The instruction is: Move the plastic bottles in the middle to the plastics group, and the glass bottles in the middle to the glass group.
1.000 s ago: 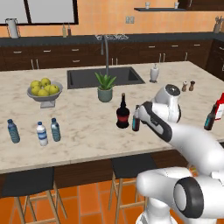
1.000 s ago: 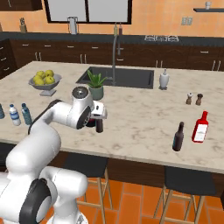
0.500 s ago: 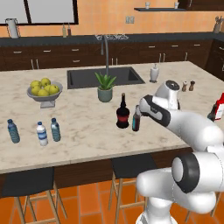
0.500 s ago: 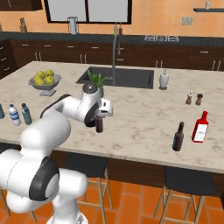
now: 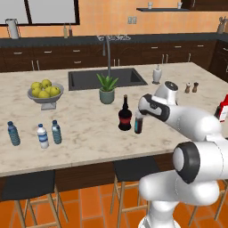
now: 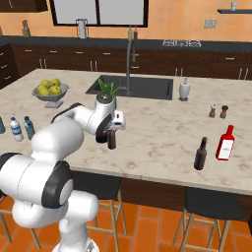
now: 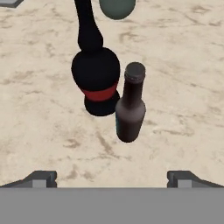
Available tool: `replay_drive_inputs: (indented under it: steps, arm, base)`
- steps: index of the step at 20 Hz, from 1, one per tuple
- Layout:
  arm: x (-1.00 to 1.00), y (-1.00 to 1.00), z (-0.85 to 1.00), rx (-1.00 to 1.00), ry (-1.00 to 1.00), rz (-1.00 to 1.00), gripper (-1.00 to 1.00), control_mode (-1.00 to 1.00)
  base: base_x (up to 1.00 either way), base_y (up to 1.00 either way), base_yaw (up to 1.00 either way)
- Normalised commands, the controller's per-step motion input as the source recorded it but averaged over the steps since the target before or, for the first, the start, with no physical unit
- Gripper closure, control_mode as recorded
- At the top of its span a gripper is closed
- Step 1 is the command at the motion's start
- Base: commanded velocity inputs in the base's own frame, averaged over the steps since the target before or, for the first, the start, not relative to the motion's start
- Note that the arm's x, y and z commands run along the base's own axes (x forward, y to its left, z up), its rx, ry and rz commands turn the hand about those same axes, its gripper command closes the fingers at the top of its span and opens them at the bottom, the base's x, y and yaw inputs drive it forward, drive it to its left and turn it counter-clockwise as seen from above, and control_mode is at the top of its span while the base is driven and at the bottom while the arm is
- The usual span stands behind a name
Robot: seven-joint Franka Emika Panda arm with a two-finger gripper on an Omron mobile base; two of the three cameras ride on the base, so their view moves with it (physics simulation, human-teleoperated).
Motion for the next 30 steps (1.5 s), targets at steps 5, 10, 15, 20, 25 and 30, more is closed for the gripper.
replay_drive_inputs:
  steps: [5, 10, 15, 20, 25, 30]
  arm:
    - [0.21, -0.03, 0.0, -0.04, 0.02, 0.02, -1.0, -1.0]
    - [0.29, 0.0, -0.05, 0.0, 0.02, 0.01, -1.0, -1.0]
    - [0.06, 0.0, -0.26, 0.0, 0.0, 0.0, -1.0, -1.0]
    - [0.1, 0.0, -0.16, 0.0, 0.0, 0.0, -1.0, -1.0]
    - [0.33, 0.0, -0.08, -0.01, 0.0, 0.0, -1.0, -1.0]
    - [0.1, 0.0, -0.06, 0.0, 0.0, 0.0, -1.0, -1.0]
  base:
    - [0.0, 0.0, 0.0]
    - [0.0, 0.0, 0.0]
    - [0.0, 0.0, 0.0]
    - [0.0, 0.0, 0.0]
    - [0.0, 0.0, 0.0]
    - [0.0, 0.0, 0.0]
